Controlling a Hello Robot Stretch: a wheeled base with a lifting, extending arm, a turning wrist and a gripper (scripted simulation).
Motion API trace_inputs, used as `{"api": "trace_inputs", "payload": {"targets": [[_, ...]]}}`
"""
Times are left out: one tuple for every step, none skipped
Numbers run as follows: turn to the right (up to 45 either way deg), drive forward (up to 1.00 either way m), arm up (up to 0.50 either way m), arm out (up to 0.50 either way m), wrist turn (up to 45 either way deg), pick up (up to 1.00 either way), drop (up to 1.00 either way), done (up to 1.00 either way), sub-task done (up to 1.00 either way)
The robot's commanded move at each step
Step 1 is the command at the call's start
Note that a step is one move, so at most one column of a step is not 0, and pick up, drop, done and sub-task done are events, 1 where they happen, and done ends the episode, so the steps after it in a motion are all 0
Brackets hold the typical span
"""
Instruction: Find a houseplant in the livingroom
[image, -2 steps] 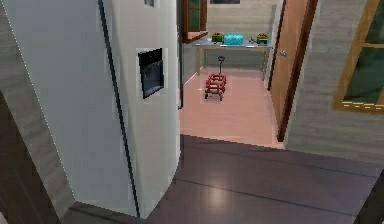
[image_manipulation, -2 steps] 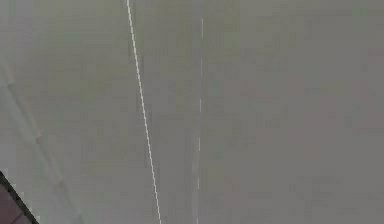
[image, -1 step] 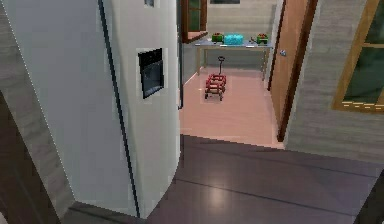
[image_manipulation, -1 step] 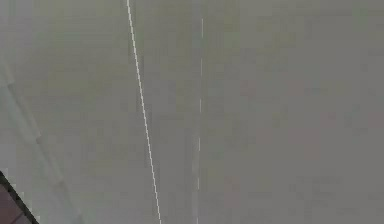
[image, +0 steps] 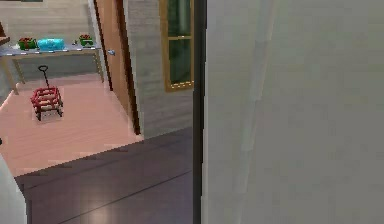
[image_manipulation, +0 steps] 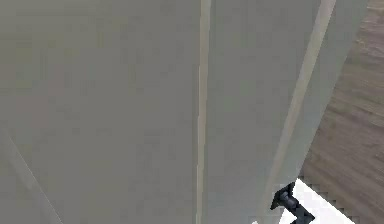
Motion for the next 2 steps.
{"api": "trace_inputs", "payload": {"targets": [[3.0,0.00,0.00,0.00,0.0,0.00,0.00,0.00,0.00],[-45.0,0.00,0.00,0.00,0.0,0.00,0.00,0.00,0.00]]}}
